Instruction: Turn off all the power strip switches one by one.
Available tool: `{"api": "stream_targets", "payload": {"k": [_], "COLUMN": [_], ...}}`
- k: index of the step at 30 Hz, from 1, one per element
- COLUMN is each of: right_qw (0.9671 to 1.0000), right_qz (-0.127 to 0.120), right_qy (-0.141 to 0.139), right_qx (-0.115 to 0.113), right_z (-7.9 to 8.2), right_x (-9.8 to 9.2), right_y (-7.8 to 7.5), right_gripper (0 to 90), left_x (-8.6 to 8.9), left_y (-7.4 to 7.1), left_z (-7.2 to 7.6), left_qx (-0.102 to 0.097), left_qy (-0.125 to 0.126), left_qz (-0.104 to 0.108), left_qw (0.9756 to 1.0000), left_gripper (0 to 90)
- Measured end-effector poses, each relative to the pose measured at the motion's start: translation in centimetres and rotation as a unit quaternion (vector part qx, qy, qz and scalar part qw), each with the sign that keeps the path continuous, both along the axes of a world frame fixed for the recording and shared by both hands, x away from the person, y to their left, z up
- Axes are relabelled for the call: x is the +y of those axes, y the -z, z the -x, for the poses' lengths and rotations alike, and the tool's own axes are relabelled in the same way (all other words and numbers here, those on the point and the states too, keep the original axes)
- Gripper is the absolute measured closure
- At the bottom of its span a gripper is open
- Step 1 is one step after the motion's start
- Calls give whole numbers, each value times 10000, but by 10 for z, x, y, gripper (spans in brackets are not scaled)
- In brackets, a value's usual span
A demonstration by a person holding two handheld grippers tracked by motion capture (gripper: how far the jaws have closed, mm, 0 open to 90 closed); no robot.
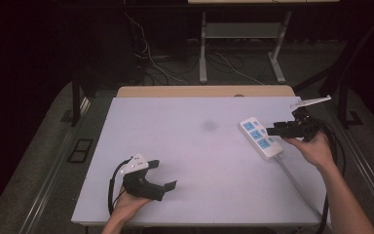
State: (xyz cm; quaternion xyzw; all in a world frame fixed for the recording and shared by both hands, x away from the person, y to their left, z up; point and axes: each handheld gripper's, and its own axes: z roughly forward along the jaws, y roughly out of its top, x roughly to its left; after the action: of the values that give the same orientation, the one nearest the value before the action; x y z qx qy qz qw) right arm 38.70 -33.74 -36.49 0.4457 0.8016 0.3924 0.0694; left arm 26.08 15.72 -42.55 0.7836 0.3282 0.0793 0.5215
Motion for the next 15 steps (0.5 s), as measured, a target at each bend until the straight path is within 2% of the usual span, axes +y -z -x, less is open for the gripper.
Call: {"api": "stream_targets", "payload": {"k": [4, 5, 6, 8, 9, 12, 13, 15], "right_qw": [9998, 9998, 9997, 9996, 9992, 9987, 9987, 9984], "right_qz": [-67, -67, -49, -74, -120, -164, -164, -138], "right_qy": [35, 35, 31, 25, -22, -40, -40, 111], "right_qx": [157, 157, 227, 289, 385, 491, 491, 530], "right_z": [-5, -5, -7, -8, -11, -14, -14, -16], "right_x": [-3, -3, -4, -5, -6, -7, -7, -8], "right_y": [5, 5, 7, 8, 11, 14, 14, 17], "right_gripper": [601, 601, 645, 666, 733, 834, 834, 898], "left_x": [0, 0, 1, 1, 0, 0, 0, 0], "left_y": [0, 0, 0, 0, 0, 0, 0, 0], "left_z": [0, 0, 0, 0, 0, 0, 0, 0], "left_qx": [0, 1, 1, -2, -3, -2, -4, -4], "left_qy": [-7, -7, -12, -11, -11, -7, -7, -6], "left_qz": [8, 10, 14, 13, 15, 6, 6, 8], "left_qw": [10000, 10000, 10000, 10000, 10000, 10000, 10000, 10000], "left_gripper": [0, 0, 0, 0, 0, 0, 0, 0]}}
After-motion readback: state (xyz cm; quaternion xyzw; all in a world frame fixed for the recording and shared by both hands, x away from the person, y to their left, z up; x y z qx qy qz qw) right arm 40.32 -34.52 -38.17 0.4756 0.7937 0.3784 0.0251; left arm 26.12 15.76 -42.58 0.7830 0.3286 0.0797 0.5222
